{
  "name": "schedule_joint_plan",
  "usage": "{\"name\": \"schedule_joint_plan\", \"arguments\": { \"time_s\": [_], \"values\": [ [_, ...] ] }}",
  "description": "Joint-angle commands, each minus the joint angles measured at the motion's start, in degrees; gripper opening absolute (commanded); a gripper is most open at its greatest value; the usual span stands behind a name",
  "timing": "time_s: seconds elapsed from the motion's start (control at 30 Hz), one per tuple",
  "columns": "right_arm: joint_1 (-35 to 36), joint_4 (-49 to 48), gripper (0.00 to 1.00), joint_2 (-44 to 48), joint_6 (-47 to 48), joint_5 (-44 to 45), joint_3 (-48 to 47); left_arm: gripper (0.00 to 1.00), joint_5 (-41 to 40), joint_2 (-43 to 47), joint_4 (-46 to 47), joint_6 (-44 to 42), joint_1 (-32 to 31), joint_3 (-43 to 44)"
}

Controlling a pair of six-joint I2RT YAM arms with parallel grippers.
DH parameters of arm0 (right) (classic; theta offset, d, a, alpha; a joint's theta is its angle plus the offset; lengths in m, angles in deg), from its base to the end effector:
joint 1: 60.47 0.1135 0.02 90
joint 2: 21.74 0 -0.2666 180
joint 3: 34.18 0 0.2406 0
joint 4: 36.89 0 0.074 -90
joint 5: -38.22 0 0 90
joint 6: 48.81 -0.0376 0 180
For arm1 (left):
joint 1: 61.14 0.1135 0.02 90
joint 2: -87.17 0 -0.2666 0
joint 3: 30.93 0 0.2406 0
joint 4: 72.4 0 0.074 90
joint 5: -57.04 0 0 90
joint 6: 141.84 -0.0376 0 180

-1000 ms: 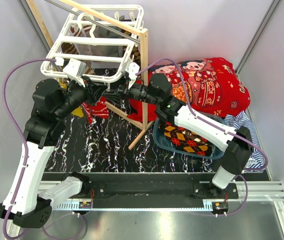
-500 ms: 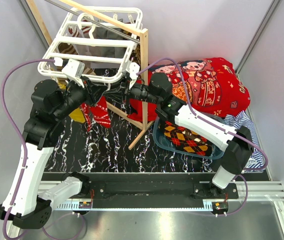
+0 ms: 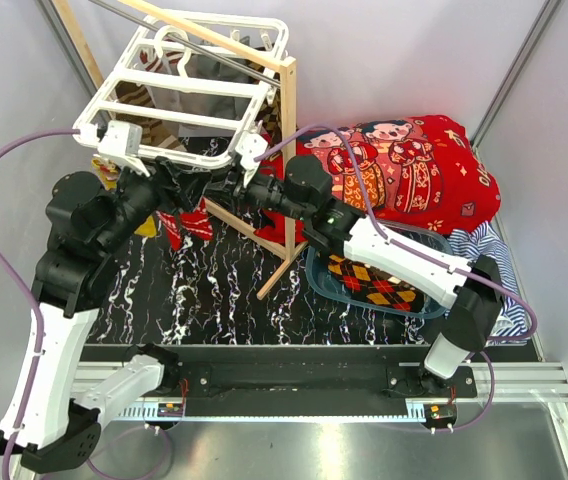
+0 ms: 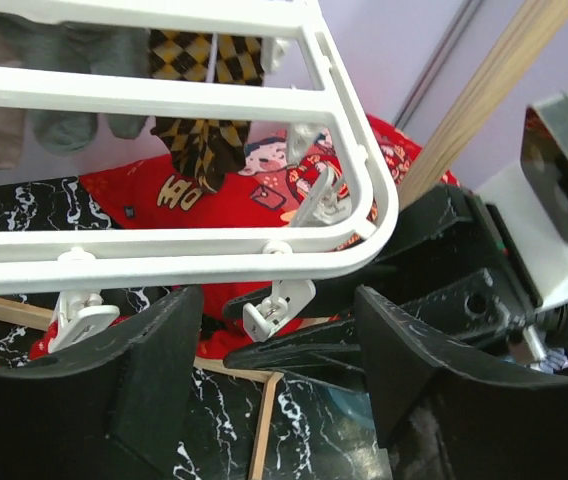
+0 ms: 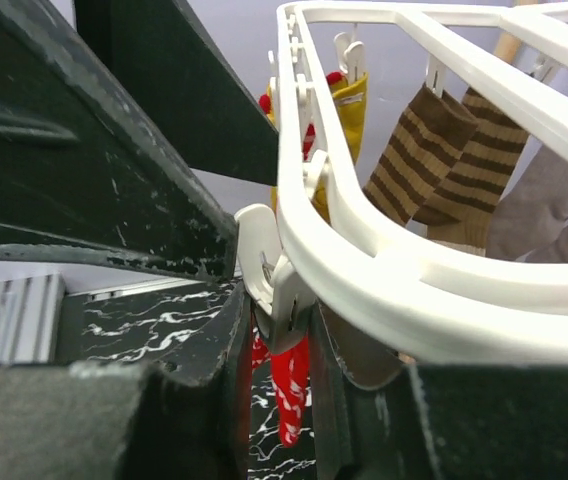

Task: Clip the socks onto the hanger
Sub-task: Open the clamp at the hanger.

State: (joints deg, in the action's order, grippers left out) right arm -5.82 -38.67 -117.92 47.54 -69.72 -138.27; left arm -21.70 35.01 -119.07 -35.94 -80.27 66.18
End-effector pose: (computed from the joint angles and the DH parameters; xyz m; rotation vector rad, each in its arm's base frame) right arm 0.2192 0.3291 0.4301 -0.9686 1.1104 0.9109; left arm 0.1276 -0.0520 0.4907 0.2017 1.6241 -0.6290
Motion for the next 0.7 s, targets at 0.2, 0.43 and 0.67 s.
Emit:
{"name": "schedule_joint_plan", "arguments": {
  "time_s": [0.2, 0.43, 0.67],
  "values": [
    [5.7, 3.5, 0.0, 1.3, 8.7, 16.7, -4.5, 0.71, -7.7, 1.2, 1.4, 8.0, -0.2, -1.6],
    [7.1, 3.7, 0.0, -0.1, 10.3, 22.0, -5.8, 0.72, -11.0, 0.9, -0.5, 9.8, -0.9, -1.0],
    [8.3, 4.2, 0.0, -1.0, 12.4, 24.1, -6.6, 0.65, -11.0, -0.7, -0.6, 10.2, -2.1, 0.5]
  ]
}}
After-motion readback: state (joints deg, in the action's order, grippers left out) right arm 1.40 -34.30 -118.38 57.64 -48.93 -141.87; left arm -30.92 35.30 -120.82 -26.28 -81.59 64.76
